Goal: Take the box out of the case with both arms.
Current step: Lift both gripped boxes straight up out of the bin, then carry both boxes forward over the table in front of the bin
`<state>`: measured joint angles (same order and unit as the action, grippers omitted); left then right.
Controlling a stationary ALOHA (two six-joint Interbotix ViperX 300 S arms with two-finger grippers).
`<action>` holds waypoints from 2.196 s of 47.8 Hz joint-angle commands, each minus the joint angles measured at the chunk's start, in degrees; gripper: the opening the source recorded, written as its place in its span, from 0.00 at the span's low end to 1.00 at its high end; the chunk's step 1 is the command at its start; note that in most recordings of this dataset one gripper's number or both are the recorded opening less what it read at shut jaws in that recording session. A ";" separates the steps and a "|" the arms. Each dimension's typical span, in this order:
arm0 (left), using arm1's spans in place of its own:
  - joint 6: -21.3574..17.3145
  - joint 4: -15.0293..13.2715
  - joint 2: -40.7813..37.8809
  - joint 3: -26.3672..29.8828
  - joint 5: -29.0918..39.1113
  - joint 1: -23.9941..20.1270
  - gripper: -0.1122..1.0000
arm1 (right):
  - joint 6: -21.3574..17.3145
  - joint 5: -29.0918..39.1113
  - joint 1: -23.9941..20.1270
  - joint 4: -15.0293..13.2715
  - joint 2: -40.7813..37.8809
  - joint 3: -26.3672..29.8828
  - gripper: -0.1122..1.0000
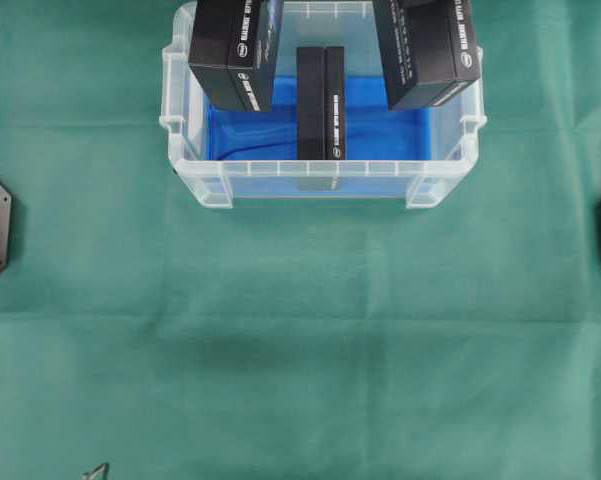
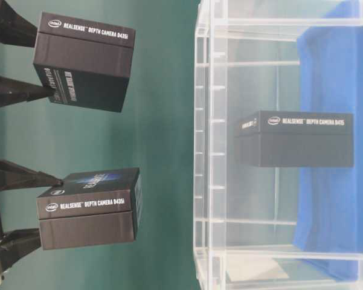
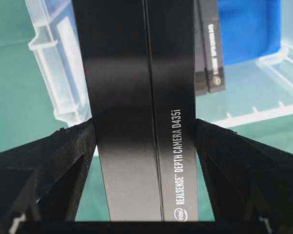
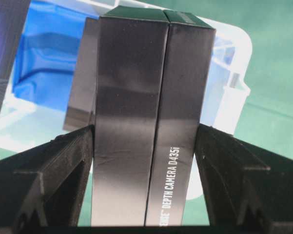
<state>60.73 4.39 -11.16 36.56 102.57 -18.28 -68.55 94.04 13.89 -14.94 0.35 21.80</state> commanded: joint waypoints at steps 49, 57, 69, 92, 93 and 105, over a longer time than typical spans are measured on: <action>-0.09 0.26 1.41 1.32 -0.18 0.35 0.67 | -0.18 0.00 -0.70 -0.35 0.97 1.49 0.71; 0.00 0.26 1.41 1.32 -0.26 0.53 0.67 | -0.18 0.09 -0.88 -0.35 0.97 1.49 0.71; 0.26 0.26 1.41 1.32 -0.35 1.05 0.67 | -0.35 0.35 -1.49 -0.35 0.97 1.41 0.71; 2.99 1.85 2.11 1.14 -0.35 6.06 0.67 | -4.83 3.60 -6.94 -0.35 1.05 1.41 0.71; 2.99 1.85 2.11 1.05 -0.35 6.50 0.67 | -5.54 3.69 -7.56 -0.35 0.97 1.32 0.71; 3.25 1.85 2.11 0.62 -0.35 12.92 0.67 | -16.61 5.89 -15.56 -0.53 0.53 1.14 0.71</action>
<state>63.98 5.98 -11.16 36.47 102.48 -7.29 -83.06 99.58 0.35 -15.03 0.09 21.80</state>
